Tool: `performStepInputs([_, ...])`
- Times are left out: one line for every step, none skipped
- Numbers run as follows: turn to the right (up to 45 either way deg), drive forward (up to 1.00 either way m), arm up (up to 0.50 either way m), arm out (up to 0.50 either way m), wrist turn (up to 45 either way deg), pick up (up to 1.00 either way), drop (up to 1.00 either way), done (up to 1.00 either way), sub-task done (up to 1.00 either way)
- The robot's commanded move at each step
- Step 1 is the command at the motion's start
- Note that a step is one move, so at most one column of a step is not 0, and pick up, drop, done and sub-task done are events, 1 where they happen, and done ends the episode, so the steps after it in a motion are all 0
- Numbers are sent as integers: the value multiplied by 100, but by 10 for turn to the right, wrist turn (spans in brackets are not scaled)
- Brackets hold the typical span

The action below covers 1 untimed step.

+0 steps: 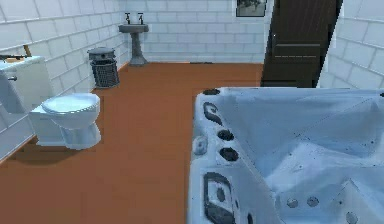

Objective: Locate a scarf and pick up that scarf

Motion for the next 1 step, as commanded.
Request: performStepInputs([0, 0, 0, 0, 450, 0, 0, 0, 0])
